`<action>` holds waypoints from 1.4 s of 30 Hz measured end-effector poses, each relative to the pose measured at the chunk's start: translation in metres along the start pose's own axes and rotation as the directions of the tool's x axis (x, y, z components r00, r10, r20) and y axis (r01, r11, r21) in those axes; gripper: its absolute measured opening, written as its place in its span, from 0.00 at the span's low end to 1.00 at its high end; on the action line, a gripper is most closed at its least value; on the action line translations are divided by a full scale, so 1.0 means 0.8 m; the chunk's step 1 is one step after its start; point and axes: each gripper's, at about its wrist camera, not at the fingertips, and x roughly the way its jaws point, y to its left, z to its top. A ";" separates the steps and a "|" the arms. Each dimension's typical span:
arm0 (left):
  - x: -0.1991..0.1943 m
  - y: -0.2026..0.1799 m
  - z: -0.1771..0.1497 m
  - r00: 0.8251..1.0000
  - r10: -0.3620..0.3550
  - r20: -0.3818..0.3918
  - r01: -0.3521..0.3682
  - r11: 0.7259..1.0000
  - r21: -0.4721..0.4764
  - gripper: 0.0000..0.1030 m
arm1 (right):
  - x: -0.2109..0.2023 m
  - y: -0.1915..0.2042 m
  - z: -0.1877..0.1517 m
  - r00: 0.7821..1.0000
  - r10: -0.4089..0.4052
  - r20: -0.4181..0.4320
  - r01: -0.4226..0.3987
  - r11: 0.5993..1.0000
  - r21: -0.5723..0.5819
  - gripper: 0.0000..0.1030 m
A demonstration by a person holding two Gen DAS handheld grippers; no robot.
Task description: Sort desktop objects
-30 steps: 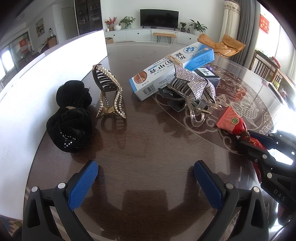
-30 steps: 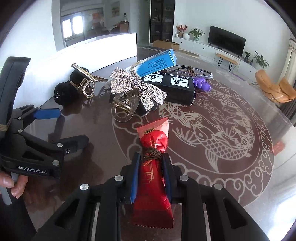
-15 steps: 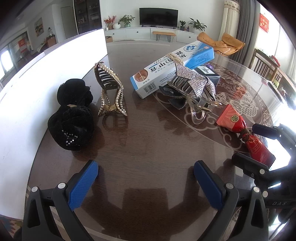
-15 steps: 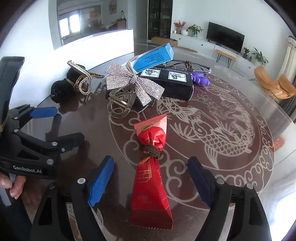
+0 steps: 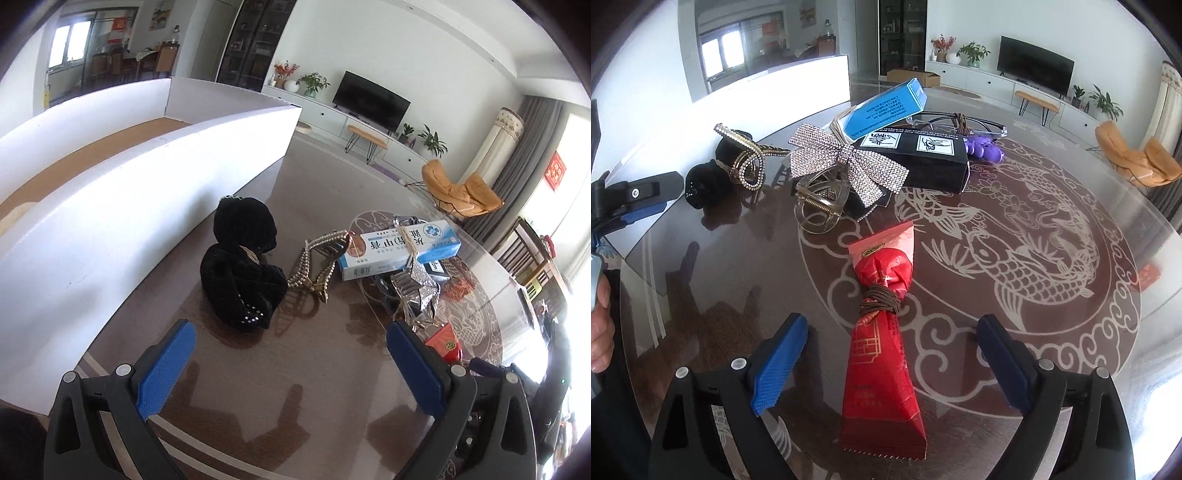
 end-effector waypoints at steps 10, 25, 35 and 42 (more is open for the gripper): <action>0.011 -0.027 0.019 0.998 0.035 0.046 -0.040 0.993 0.115 1.00 | 0.001 -0.001 0.000 1.000 0.002 0.000 -0.002 1.000 0.000 0.94; 0.129 -0.080 0.048 0.979 0.105 -0.173 -0.040 0.937 0.346 0.25 | 0.002 -0.001 0.000 1.000 0.002 0.001 -0.002 1.000 0.000 0.94; 0.053 -0.077 -0.025 0.949 -0.086 -0.302 0.182 0.934 0.307 0.35 | 0.002 -0.002 0.000 1.000 -0.001 0.001 0.001 1.000 0.004 0.94; 0.059 -0.091 -0.031 0.969 -0.012 -0.245 0.108 0.919 0.379 0.66 | 0.003 -0.002 0.000 1.000 -0.002 0.001 0.002 1.000 0.004 0.94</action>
